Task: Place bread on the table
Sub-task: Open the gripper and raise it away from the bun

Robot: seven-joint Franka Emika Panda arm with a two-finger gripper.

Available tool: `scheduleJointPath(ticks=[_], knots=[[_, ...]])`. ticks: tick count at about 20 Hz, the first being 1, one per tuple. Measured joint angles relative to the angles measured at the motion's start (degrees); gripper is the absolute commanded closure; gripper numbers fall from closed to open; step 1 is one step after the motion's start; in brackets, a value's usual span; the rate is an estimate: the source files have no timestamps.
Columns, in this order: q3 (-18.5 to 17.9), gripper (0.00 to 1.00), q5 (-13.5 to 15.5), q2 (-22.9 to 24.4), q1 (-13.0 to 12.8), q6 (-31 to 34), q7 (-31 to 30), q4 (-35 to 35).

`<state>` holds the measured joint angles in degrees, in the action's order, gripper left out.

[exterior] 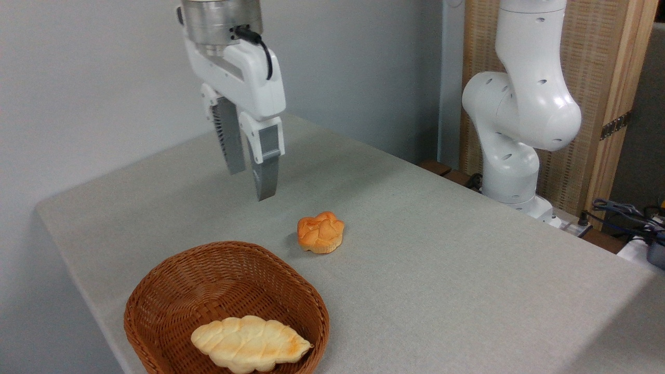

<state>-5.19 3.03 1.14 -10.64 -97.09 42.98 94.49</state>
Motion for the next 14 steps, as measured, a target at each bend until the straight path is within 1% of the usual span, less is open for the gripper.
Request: scheduleJointPath(ticks=[3,9,11,13,14], knots=[[0.01,0.00,0.00,-1.85,0.01,1.08,-1.39,-2.63],[0.20,0.00,0.00,-2.00,0.04,2.79,-1.40,-3.54],[0.85,0.00,0.00,-2.00,0.12,2.94,-1.40,-3.61],[2.14,0.00,0.00,-2.00,1.02,2.97,-1.40,-3.62],[3.43,0.00,0.00,-2.00,2.26,2.98,-1.40,-3.63]])
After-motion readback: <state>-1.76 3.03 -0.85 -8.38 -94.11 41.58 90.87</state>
